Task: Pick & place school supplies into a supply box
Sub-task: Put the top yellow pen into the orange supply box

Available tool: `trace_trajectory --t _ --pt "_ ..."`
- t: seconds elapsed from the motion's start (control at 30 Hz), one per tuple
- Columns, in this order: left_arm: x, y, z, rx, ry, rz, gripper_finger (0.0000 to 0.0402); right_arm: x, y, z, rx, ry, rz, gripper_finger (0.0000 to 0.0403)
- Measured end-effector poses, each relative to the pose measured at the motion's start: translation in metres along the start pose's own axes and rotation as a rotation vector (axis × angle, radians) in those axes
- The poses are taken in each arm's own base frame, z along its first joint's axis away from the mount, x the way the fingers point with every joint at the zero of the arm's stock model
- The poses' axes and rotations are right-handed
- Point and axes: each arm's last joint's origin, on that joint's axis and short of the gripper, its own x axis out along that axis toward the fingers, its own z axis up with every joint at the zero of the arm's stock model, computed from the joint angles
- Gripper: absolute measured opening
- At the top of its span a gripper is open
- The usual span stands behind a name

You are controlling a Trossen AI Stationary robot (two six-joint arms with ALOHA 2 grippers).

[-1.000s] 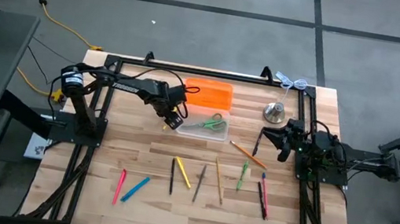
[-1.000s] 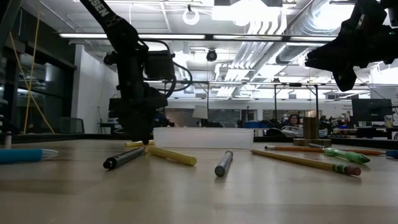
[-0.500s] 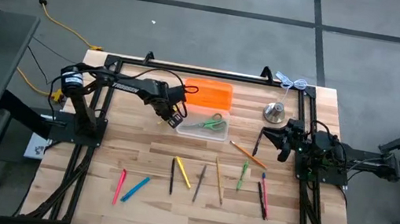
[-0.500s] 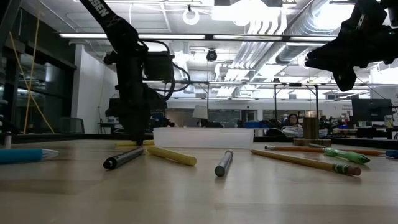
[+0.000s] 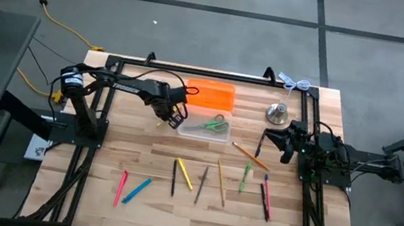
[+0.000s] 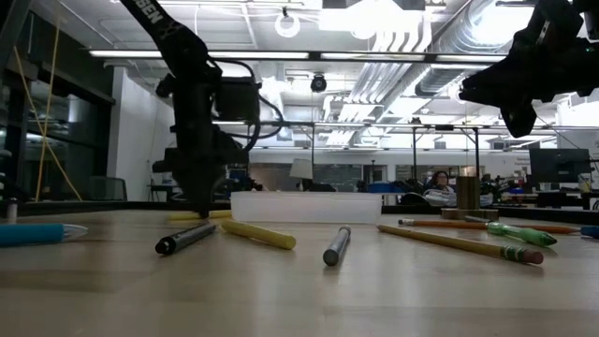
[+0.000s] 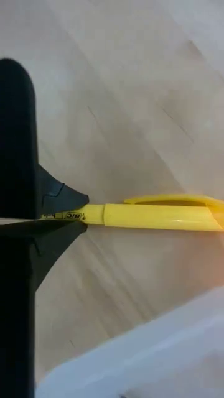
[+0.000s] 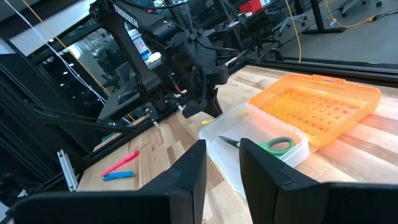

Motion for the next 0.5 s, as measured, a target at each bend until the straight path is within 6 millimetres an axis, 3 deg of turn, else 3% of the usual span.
trace_trajectory --t 0.23,0.5 --pt "-0.016 0.011 -0.011 -0.021 0.012 0.097 0.0012 0.000 0.000 0.000 0.000 0.000 0.000 0.0074" --pt "-0.054 0.021 -0.019 -0.062 -0.064 0.114 0.0013 0.000 0.000 0.000 -0.001 0.000 0.000 0.0074"
